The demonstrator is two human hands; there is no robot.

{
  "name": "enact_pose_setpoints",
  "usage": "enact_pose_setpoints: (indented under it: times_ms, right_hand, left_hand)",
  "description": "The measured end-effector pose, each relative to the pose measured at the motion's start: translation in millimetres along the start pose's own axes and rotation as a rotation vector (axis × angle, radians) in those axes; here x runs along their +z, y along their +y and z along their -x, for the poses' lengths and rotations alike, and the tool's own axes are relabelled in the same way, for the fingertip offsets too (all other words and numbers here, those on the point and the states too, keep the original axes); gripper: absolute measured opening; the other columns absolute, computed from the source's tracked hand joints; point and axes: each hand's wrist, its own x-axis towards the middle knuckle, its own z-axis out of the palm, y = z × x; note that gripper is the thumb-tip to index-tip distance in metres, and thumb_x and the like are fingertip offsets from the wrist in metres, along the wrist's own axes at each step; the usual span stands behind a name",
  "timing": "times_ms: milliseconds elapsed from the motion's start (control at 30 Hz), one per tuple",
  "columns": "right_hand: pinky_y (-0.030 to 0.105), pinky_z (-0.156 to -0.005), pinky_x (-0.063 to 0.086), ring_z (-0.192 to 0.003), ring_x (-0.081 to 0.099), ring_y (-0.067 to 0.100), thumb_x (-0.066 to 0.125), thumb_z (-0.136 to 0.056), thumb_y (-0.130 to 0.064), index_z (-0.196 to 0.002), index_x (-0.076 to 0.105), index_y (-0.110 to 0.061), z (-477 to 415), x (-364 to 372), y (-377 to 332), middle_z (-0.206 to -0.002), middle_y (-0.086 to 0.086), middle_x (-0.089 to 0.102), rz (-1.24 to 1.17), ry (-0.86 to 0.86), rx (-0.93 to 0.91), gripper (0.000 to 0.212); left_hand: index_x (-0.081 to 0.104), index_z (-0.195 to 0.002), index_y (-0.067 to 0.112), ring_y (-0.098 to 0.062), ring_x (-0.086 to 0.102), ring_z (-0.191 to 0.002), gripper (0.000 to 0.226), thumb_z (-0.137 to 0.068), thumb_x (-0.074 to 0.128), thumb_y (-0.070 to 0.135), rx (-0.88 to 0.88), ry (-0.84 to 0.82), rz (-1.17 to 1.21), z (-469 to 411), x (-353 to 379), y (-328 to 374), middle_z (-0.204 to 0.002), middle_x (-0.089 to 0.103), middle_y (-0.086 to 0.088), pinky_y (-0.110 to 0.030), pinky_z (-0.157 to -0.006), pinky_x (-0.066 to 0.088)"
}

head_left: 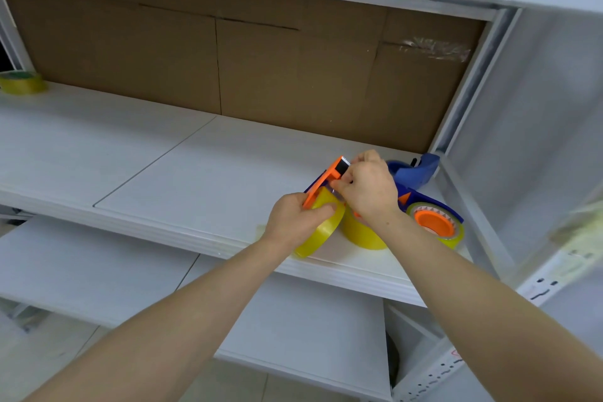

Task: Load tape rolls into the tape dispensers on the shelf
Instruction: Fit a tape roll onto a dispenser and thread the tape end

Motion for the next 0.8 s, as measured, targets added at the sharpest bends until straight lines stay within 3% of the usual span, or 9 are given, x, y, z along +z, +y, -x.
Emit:
enact_pose_setpoints:
  times_ms: [100, 200, 267, 467, 633, 733, 800]
  right_hand:
    - [0.029, -0.064, 0.039, -0.105, 0.051, 0.022, 0.062, -0.086, -0.036, -0.098, 0.068, -0.006, 5, 1, 1, -0.118, 0.004, 0.047, 0.047, 0.029, -0.021, 0.033]
    - [0.031, -0.062, 0.043, -0.096, 0.056, 0.024, 0.059, -0.089, -0.030, -0.098, 0.067, -0.005, 5, -1, 0, -0.124, 0.004, 0.044, 0.083, 0.042, -0.013, 0.027]
    - [0.034, -0.062, 0.048, -0.090, 0.059, 0.025, 0.057, -0.090, -0.021, -0.097, 0.067, -0.005, 6, -3, -2, -0.128, 0.004, 0.042, 0.090, 0.052, -0.002, 0.021]
    - [0.030, -0.058, 0.040, -0.085, 0.060, 0.029, 0.054, -0.088, -0.008, -0.100, 0.063, -0.002, -1, -3, 0, -0.119, 0.009, 0.046, 0.064, 0.010, 0.066, 0.016]
    - [0.031, -0.057, 0.038, -0.080, 0.055, 0.026, 0.055, -0.087, -0.009, -0.101, 0.061, -0.002, -4, -5, 1, -0.115, 0.010, 0.045, 0.095, -0.013, 0.087, 0.016]
    - [0.030, -0.055, 0.038, -0.091, 0.052, 0.025, 0.054, -0.089, -0.012, -0.094, 0.062, -0.002, -2, -3, 0, -0.114, 0.009, 0.043, 0.168, 0.096, 0.009, 0.014]
    - [0.030, -0.056, 0.036, -0.101, 0.046, 0.023, 0.054, -0.089, -0.015, -0.092, 0.062, -0.003, -1, -1, 4, -0.115, 0.007, 0.042, 0.170, 0.127, -0.031, 0.015]
  left_hand:
    - [0.041, -0.050, 0.020, -0.012, 0.036, -0.047, 0.022, -0.060, 0.060, 0.028, -0.010, -0.067, 0.040, 0, -3, 1, -0.044, 0.036, 0.010, -0.020, -0.047, 0.030]
    - [0.050, -0.061, 0.016, -0.014, 0.039, -0.054, 0.025, -0.080, 0.066, 0.019, 0.001, -0.088, 0.041, 0, -4, 0, -0.057, 0.042, 0.003, -0.023, -0.053, 0.032]
    - [0.051, -0.062, 0.016, -0.014, 0.041, -0.055, 0.027, -0.085, 0.064, 0.021, 0.003, -0.073, 0.041, -1, -4, 1, -0.058, 0.044, 0.002, -0.023, -0.054, 0.033]
    - [0.040, -0.053, 0.019, -0.013, 0.036, -0.050, 0.042, -0.086, 0.064, 0.027, 0.044, -0.033, -0.007, -3, 1, -1, -0.052, 0.036, 0.004, -0.022, -0.051, 0.029]
    - [0.034, -0.048, 0.020, -0.010, 0.032, -0.044, 0.050, -0.084, 0.066, 0.036, 0.053, 0.022, -0.030, -5, 5, -2, -0.042, 0.031, 0.007, -0.024, -0.049, 0.026]
    - [0.030, -0.046, 0.020, -0.010, 0.029, -0.040, 0.056, -0.082, 0.067, 0.043, 0.065, 0.068, -0.028, -7, 5, -4, -0.036, 0.027, 0.006, -0.025, -0.048, 0.024]
    - [0.034, -0.048, 0.018, -0.012, 0.031, -0.045, 0.054, -0.080, 0.067, 0.046, 0.071, 0.051, -0.038, -9, 5, -3, -0.043, 0.030, 0.007, -0.026, -0.050, 0.026]
